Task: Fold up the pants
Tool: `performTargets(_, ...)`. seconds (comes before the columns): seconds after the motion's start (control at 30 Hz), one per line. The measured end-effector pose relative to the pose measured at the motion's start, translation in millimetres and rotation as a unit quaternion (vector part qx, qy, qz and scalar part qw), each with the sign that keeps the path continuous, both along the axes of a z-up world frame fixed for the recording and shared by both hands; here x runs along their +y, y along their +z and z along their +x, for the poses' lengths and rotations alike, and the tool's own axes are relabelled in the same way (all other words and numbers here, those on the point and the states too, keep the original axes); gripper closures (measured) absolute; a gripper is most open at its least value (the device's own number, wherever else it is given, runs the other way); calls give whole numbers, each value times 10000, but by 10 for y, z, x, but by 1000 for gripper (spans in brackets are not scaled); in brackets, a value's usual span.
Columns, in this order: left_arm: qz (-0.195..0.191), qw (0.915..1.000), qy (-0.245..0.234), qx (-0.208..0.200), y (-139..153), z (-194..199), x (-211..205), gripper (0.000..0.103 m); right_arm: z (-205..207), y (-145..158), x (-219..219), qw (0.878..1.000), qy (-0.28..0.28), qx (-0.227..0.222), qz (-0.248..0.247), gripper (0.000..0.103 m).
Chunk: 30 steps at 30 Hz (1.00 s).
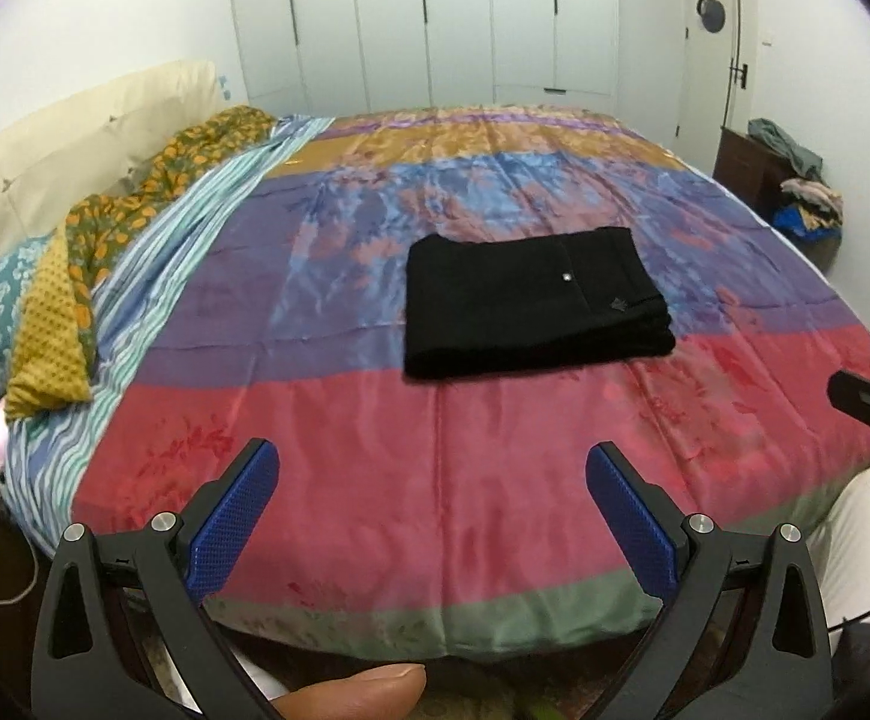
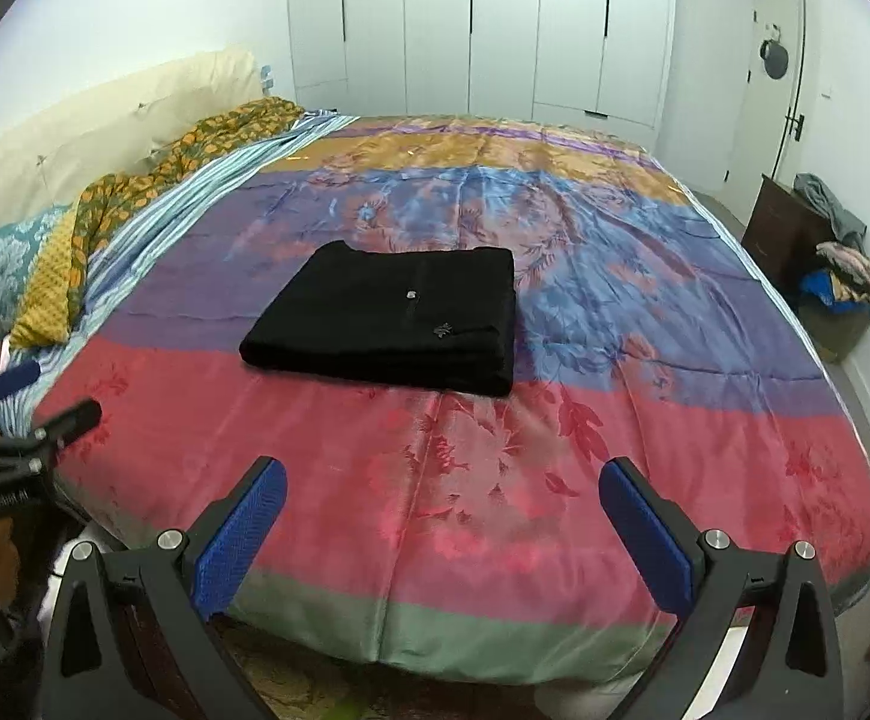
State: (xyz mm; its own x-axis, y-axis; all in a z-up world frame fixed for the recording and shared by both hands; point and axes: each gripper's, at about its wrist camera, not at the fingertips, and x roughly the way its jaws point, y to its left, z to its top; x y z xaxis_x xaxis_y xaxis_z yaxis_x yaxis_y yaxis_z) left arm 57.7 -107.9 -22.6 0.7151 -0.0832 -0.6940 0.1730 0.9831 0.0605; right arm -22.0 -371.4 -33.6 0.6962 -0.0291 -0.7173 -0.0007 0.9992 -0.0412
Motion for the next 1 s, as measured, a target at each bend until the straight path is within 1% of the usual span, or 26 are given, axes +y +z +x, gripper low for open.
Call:
performTargets(0.1,16,10000,-14,-3,39,-5,-39,1,2,21,29,9998,-73,-74,-196,0)
performTargets(0.17,16,10000,10,-12,39,-6,-48,1,7,25,22,9997,-107,-78,-190,0)
performTargets(0.3,225,9997,16,-45,-7,-10,-97,1,-2,19,14,9995,-190,-88,-234,0)
performTargets(0.5,151,9999,12,26,-21,1,-123,1,-29,14,14,9992,-211,-87,-314,0)
performTargets(0.77,91,9999,-1,108,-27,17,-123,1,-21,-12,-20,9993,-248,-31,-292,0)
performTargets(0.9,-27,9999,-3,151,-31,0,-103,1,-22,-36,-28,9993,-227,6,-288,0)
performTargets(1.0,74,9999,-11,68,-13,-26,-135,1,-30,-48,-12,9993,-217,19,-292,0)
